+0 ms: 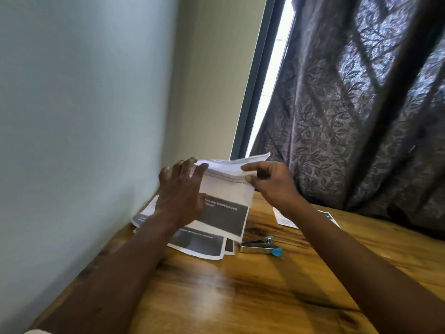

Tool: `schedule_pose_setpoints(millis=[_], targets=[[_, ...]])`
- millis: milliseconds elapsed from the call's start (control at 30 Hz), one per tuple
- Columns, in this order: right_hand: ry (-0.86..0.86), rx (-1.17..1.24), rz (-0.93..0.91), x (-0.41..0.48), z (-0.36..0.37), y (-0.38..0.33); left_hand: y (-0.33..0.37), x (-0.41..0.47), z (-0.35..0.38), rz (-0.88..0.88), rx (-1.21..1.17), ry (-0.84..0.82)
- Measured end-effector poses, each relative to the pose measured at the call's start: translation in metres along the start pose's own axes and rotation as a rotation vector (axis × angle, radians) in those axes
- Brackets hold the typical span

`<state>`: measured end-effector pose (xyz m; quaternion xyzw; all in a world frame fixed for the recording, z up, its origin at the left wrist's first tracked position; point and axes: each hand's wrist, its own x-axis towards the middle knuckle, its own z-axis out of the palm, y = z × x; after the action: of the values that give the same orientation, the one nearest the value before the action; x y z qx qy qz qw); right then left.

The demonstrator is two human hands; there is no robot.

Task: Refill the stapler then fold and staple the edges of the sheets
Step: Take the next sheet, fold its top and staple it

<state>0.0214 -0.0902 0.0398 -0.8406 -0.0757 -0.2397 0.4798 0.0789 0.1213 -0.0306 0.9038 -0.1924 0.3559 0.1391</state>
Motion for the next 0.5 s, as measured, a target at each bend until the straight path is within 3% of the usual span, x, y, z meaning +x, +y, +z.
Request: schedule_pose_setpoints(millis=[233, 400, 500], targets=[[0.005, 0.102, -0.076, -0.045, -0.079, -0.025, 0.016, -0.004, -0.018, 0.141, -0.114, 0.277], [0.068, -0.002, -0.155, -0.101, -0.121, -0.015, 0.051, -0.02, -0.032, 0.366, -0.273, 0.346], [0.188, -0.045, -0.15, -0.143, -0.15, 0.002, 0.084, -0.036, -0.035, 0.497, -0.393, 0.294]])
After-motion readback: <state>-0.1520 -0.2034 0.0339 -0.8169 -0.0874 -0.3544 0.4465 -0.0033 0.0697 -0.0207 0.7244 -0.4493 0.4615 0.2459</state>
